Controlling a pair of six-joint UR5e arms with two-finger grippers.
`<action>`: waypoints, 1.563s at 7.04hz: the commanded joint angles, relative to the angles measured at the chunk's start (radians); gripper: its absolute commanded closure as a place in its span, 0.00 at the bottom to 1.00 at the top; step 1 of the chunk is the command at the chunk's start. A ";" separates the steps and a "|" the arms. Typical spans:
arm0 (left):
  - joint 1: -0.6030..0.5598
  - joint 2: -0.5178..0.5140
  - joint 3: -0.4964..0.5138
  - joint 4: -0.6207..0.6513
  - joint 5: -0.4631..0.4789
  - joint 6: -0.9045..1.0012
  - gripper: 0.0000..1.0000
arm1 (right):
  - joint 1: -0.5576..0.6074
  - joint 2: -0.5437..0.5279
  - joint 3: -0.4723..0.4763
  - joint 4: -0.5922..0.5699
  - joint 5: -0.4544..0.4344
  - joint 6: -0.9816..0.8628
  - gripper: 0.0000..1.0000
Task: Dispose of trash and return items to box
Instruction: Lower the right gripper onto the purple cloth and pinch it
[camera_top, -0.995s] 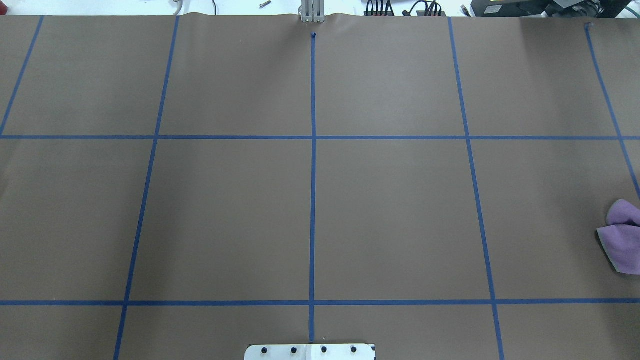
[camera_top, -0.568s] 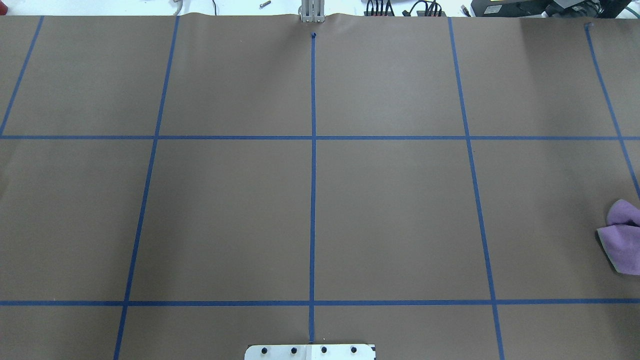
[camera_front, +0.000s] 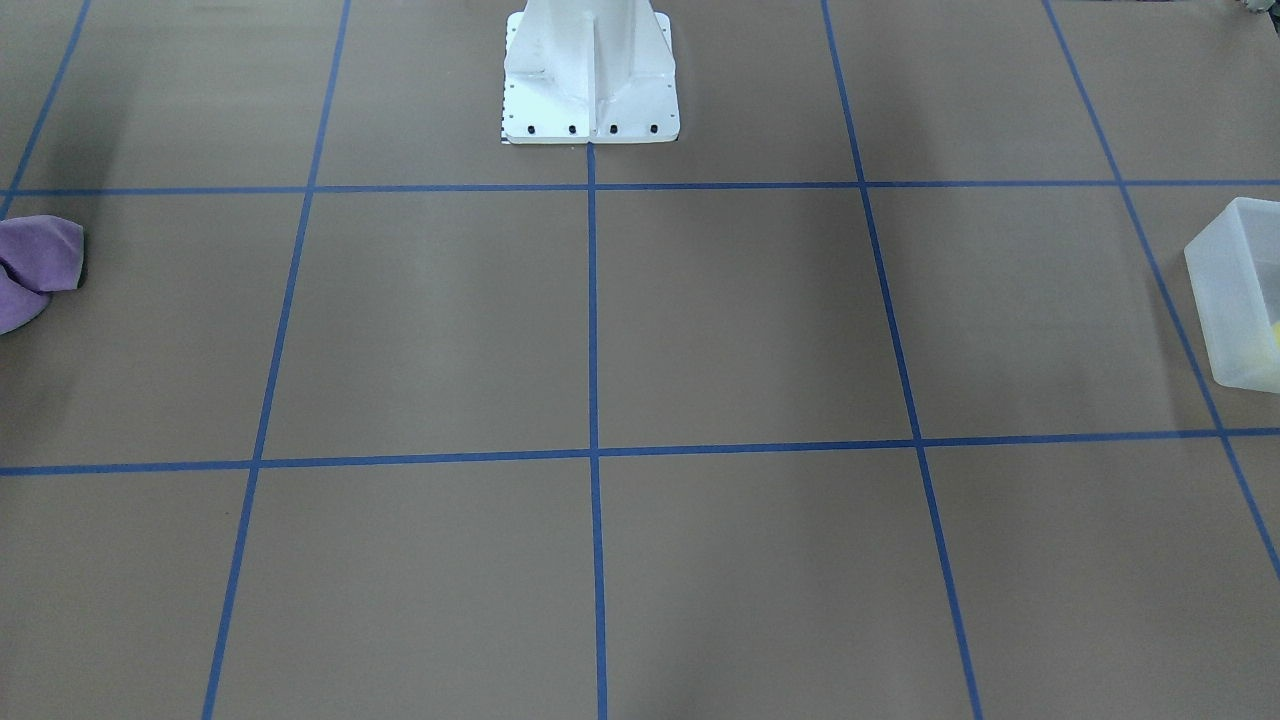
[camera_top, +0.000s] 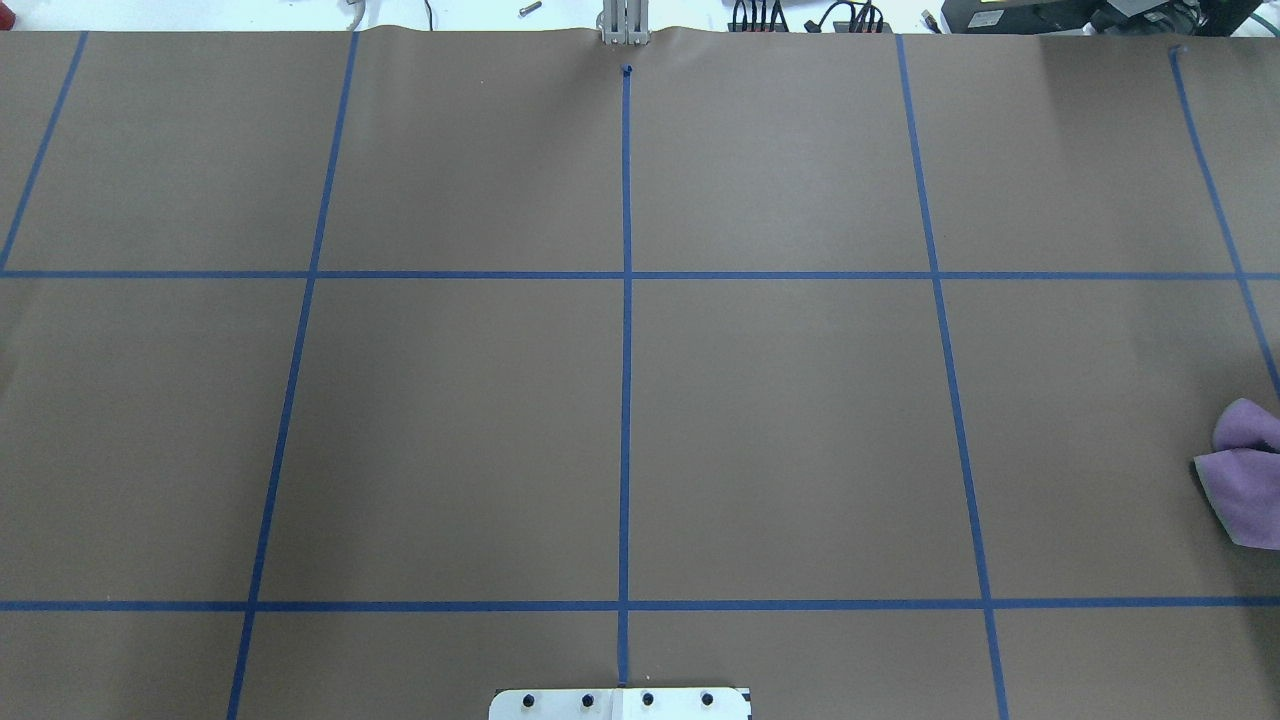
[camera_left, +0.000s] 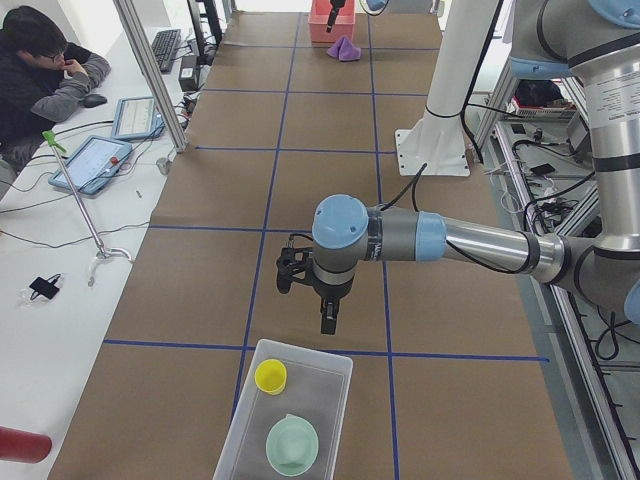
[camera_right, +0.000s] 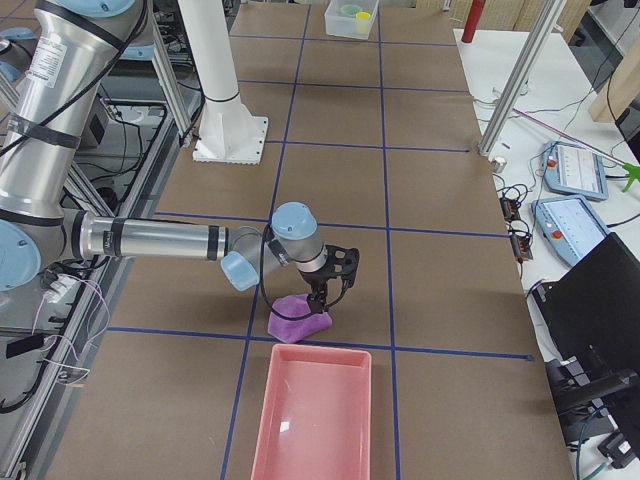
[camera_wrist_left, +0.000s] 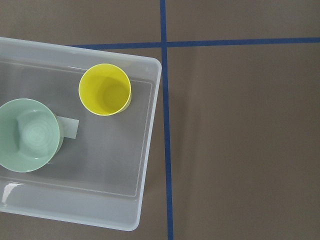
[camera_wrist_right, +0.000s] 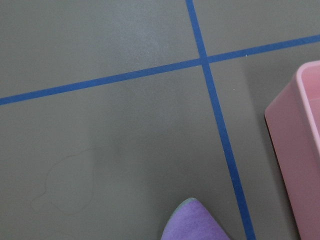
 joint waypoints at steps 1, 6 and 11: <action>0.000 0.001 -0.008 0.000 0.001 0.000 0.01 | -0.082 -0.065 -0.009 0.113 -0.050 0.100 0.05; 0.000 0.001 -0.014 -0.001 0.001 0.000 0.01 | -0.145 -0.094 -0.009 0.143 -0.050 0.145 0.85; 0.000 0.001 -0.015 -0.001 0.001 0.000 0.01 | -0.136 -0.095 0.055 0.139 -0.033 0.130 1.00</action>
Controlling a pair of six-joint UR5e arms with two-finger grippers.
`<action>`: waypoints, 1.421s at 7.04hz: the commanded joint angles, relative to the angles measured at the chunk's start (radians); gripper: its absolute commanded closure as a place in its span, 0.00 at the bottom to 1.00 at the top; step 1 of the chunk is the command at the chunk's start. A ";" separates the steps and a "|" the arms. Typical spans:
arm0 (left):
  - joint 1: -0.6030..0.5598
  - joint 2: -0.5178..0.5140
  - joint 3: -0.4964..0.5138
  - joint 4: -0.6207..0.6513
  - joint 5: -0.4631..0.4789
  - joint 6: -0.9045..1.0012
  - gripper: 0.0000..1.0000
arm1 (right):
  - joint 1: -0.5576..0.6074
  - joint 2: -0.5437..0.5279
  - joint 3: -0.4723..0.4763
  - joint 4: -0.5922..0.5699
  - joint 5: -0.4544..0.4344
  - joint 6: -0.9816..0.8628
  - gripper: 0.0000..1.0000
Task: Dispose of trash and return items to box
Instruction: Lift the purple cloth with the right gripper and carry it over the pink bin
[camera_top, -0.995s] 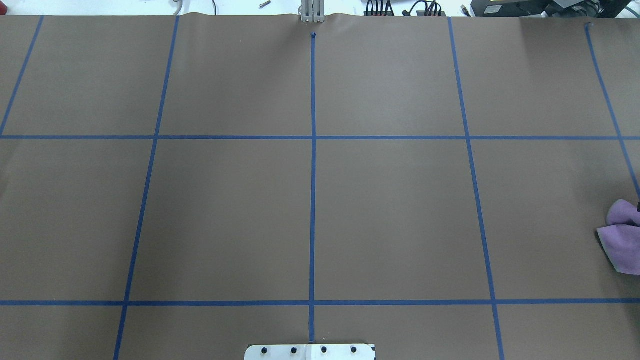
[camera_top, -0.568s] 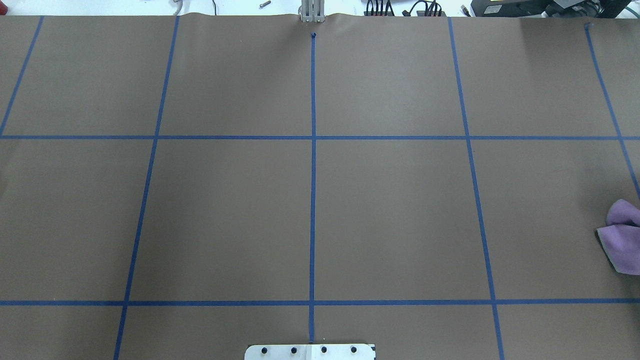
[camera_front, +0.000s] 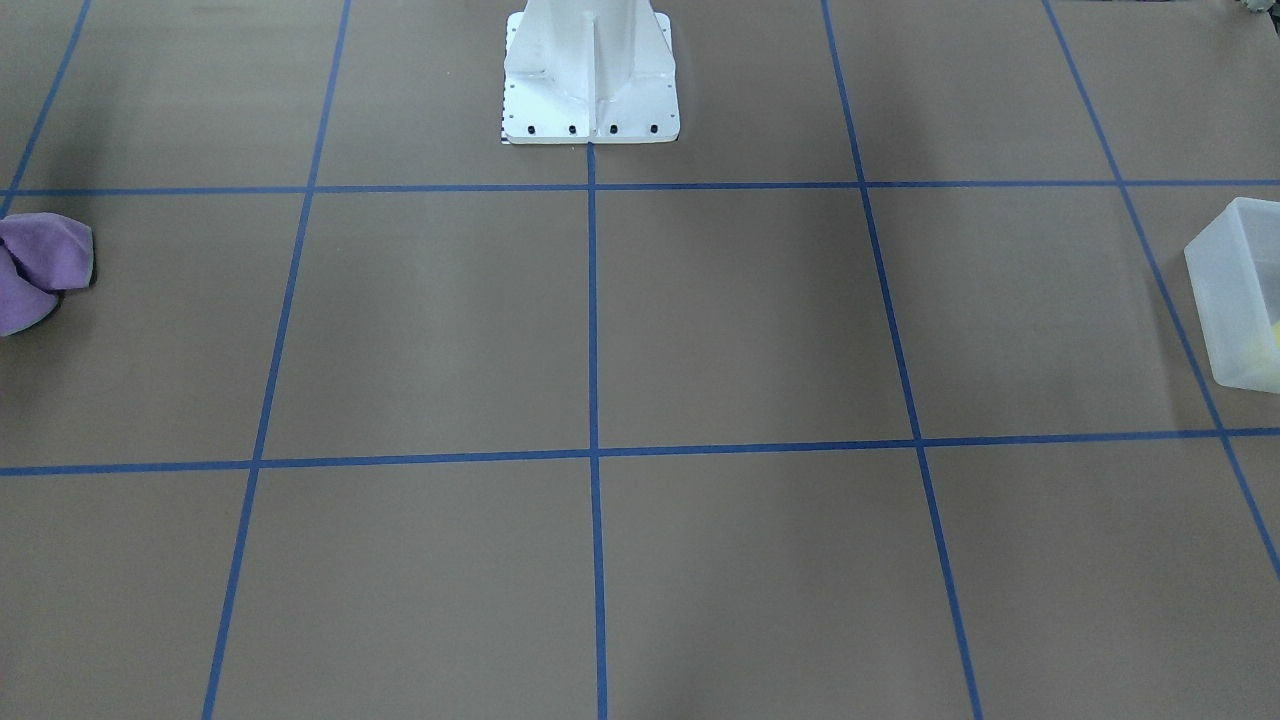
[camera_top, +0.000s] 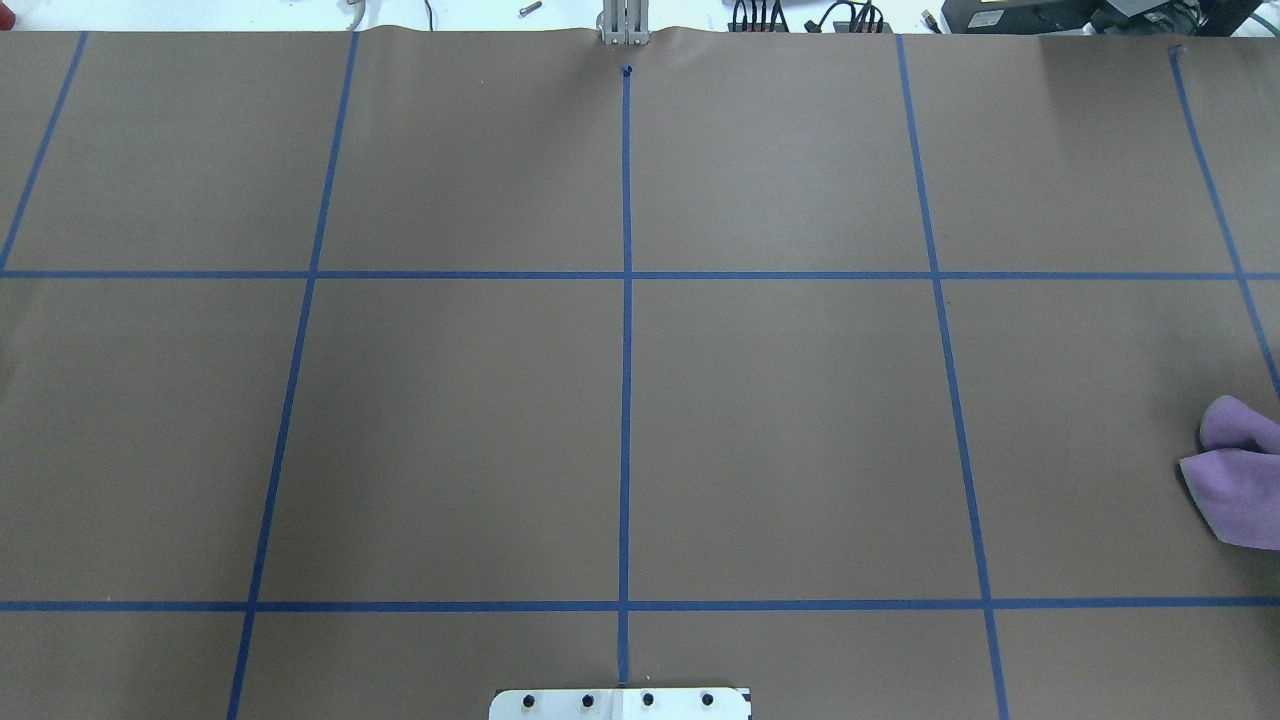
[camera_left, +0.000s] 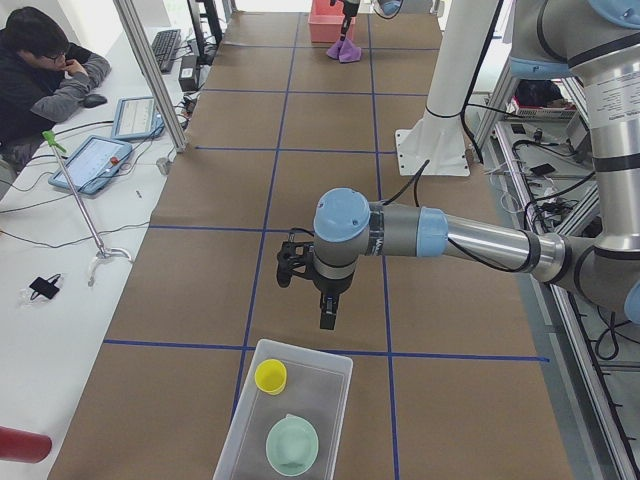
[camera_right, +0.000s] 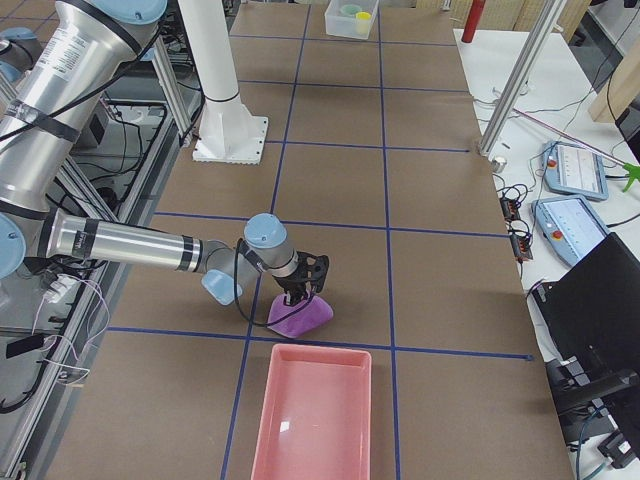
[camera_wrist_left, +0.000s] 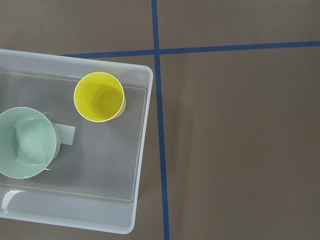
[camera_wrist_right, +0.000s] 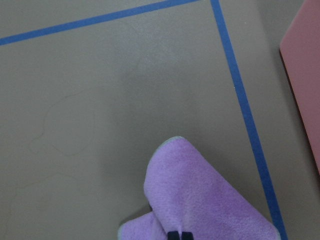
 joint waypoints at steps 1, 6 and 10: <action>0.000 0.000 0.000 0.002 0.000 0.000 0.01 | 0.041 0.005 0.047 -0.009 0.074 -0.004 1.00; 0.000 0.028 -0.009 -0.003 -0.002 0.002 0.01 | 0.451 0.054 0.132 -0.436 0.285 -0.575 1.00; 0.000 0.028 -0.008 -0.005 -0.002 0.002 0.01 | 0.745 0.322 0.121 -1.163 0.250 -1.290 1.00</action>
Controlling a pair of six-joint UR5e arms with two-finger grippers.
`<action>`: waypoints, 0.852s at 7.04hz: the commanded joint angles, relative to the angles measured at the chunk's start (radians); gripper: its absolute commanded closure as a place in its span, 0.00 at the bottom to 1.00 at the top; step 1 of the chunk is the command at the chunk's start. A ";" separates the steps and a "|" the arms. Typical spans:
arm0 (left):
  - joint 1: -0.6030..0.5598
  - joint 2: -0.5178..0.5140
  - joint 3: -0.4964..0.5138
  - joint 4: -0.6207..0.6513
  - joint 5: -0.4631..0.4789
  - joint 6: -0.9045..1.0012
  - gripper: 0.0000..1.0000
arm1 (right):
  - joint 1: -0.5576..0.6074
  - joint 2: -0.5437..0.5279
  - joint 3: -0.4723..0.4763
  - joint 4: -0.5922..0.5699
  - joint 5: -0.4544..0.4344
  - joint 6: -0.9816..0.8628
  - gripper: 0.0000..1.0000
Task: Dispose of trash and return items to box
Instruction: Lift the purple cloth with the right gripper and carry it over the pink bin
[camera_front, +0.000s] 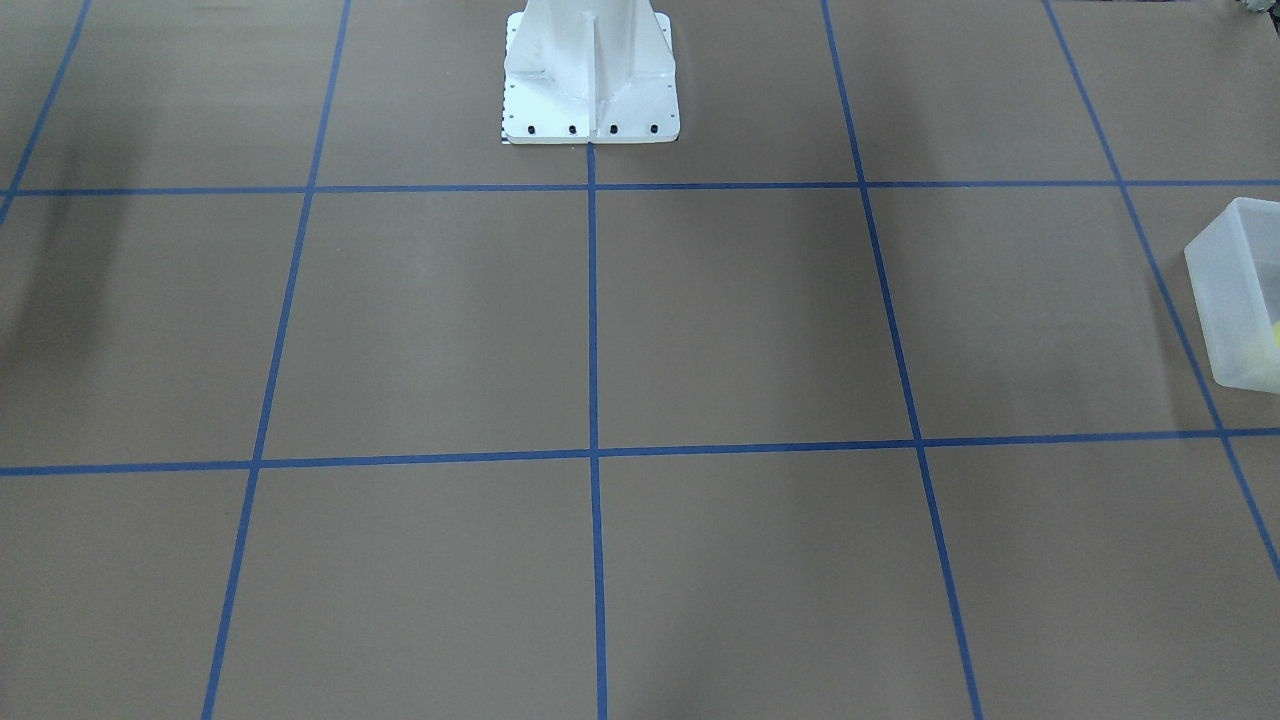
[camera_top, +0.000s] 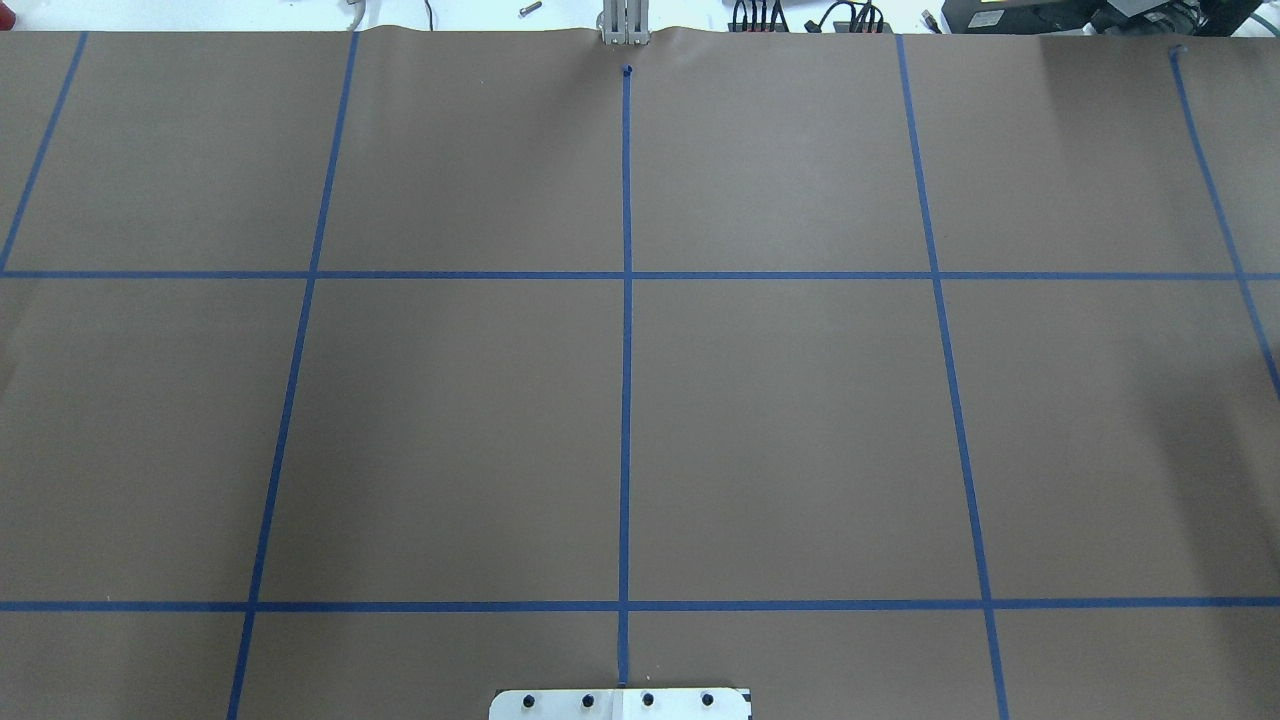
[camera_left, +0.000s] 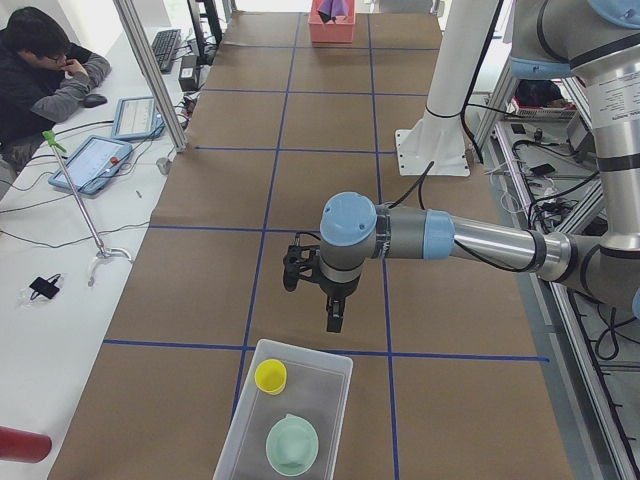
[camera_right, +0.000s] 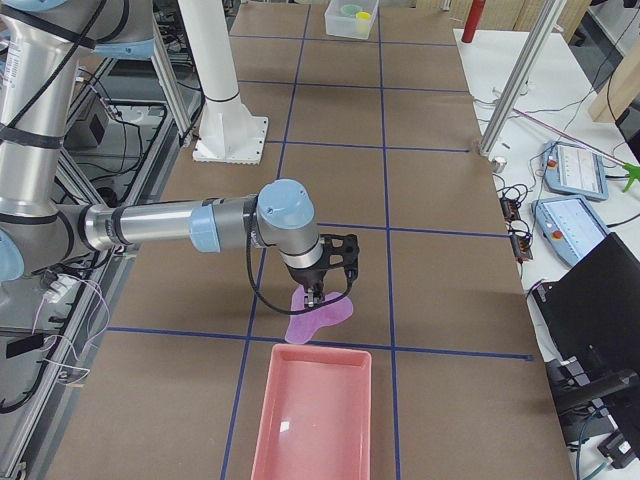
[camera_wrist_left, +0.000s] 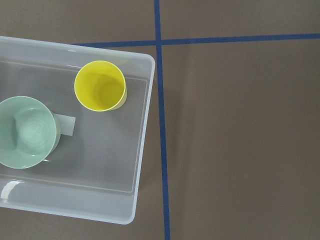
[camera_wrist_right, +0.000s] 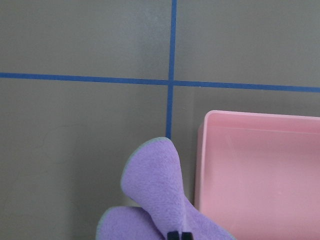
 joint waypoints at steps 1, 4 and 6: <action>0.002 0.000 0.000 -0.001 -0.001 0.000 0.01 | 0.100 0.110 -0.178 -0.133 -0.001 -0.263 1.00; 0.002 -0.001 -0.001 -0.009 -0.001 0.000 0.01 | 0.125 0.127 -0.492 0.057 -0.004 -0.405 1.00; 0.002 -0.001 -0.015 -0.007 -0.001 0.000 0.01 | 0.125 0.146 -0.628 0.200 -0.004 -0.361 1.00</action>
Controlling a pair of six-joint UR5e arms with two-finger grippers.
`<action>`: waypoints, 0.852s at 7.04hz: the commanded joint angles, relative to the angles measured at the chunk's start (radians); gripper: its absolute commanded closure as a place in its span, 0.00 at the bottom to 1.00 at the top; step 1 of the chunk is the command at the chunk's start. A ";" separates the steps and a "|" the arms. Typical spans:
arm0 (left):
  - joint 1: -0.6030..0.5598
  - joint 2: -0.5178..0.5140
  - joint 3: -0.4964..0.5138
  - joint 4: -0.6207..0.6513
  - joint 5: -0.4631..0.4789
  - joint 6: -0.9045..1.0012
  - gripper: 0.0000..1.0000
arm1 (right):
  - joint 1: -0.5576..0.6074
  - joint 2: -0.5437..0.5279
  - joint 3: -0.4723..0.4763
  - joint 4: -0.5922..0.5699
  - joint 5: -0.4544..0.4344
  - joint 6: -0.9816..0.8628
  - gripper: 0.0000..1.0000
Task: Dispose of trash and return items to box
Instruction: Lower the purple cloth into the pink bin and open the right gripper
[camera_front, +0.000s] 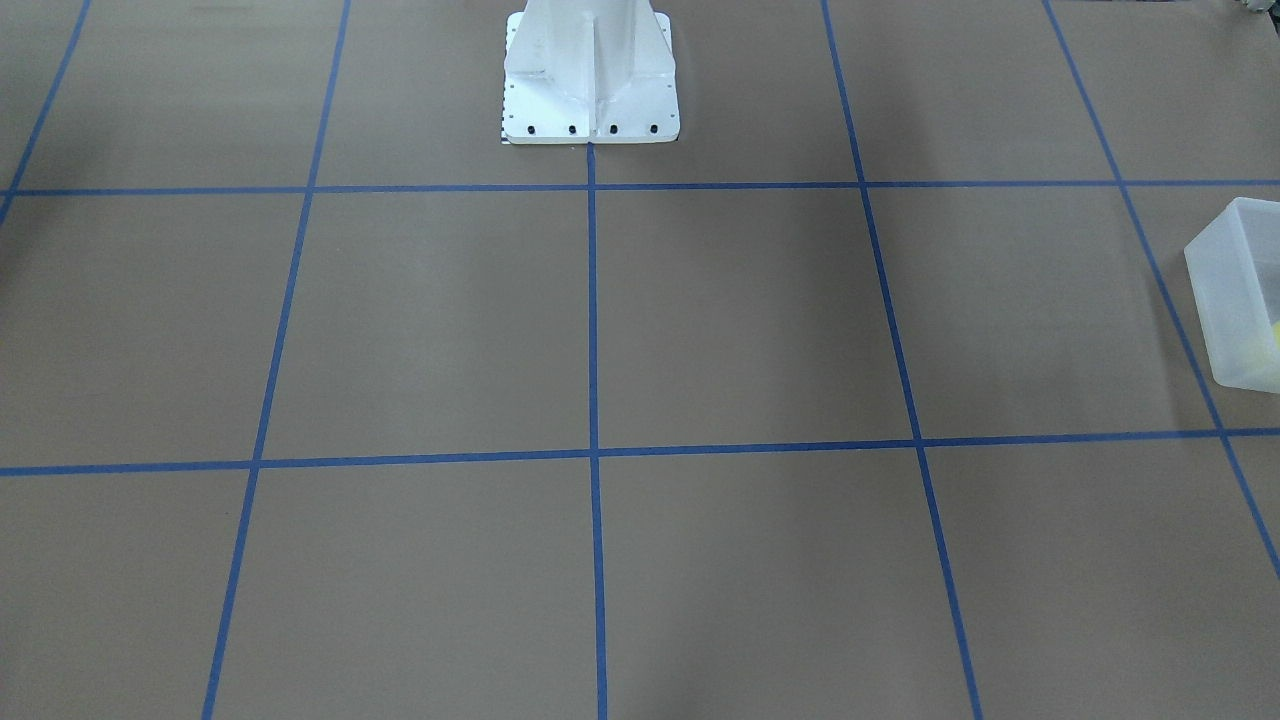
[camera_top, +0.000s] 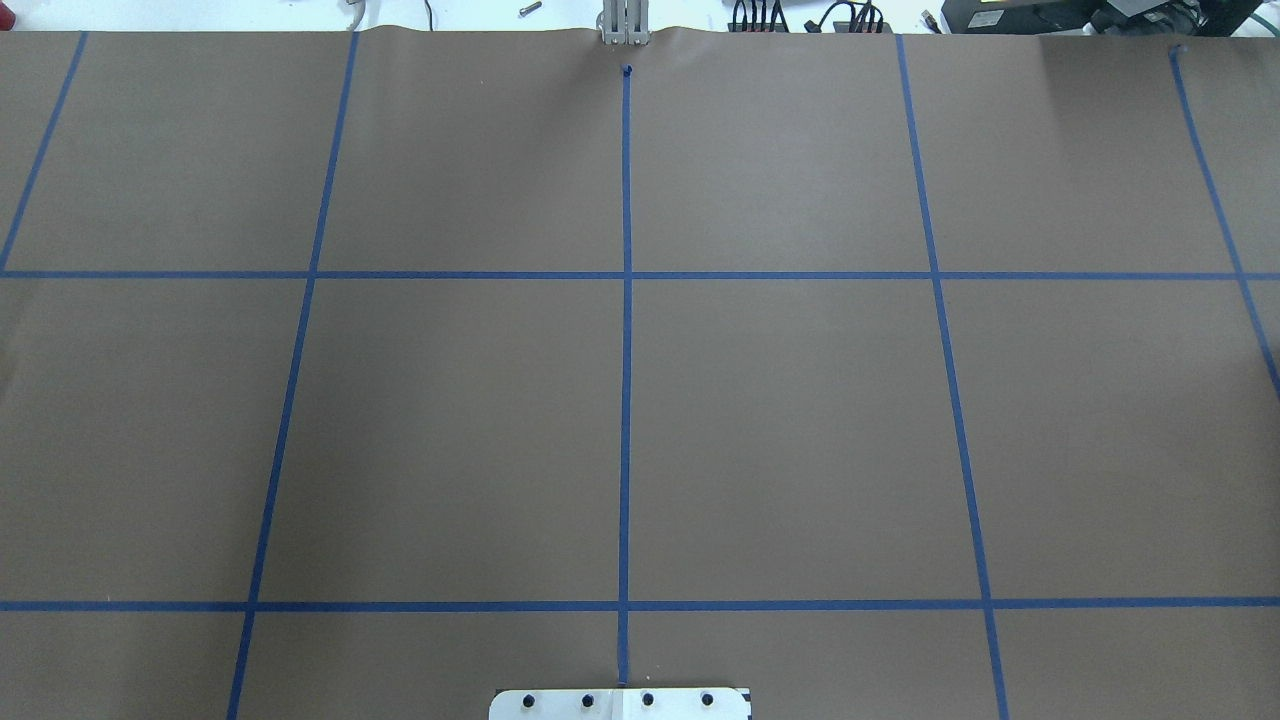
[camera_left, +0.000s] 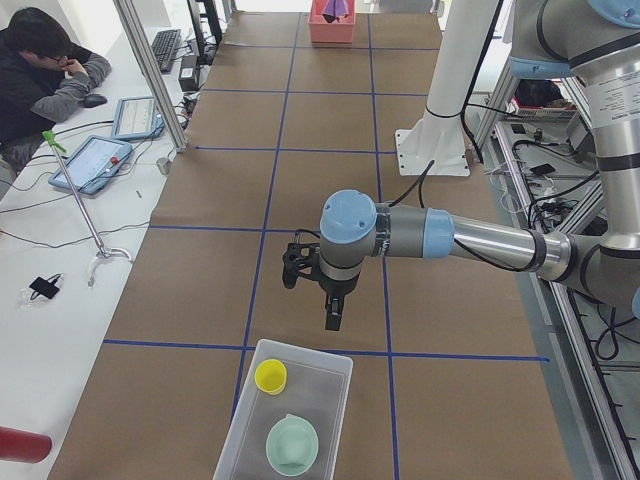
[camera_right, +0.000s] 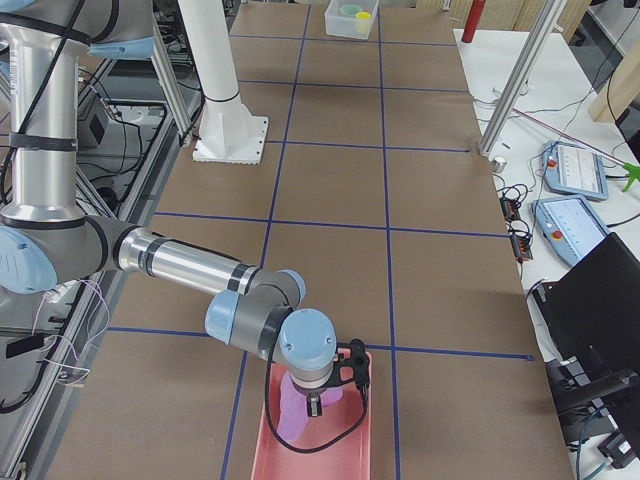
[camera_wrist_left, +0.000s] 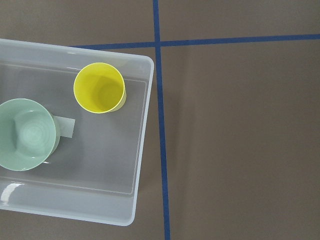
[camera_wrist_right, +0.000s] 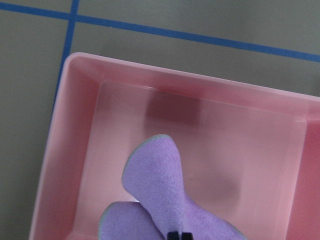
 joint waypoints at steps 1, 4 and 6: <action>0.000 0.000 -0.008 0.000 0.000 0.000 0.01 | 0.001 0.024 -0.173 0.156 0.000 0.022 1.00; -0.001 0.004 -0.005 0.008 0.000 0.000 0.01 | 0.001 0.022 -0.182 0.226 0.017 0.063 0.00; -0.001 0.017 -0.007 0.008 0.000 0.000 0.01 | -0.010 0.013 0.015 0.212 0.058 0.359 0.00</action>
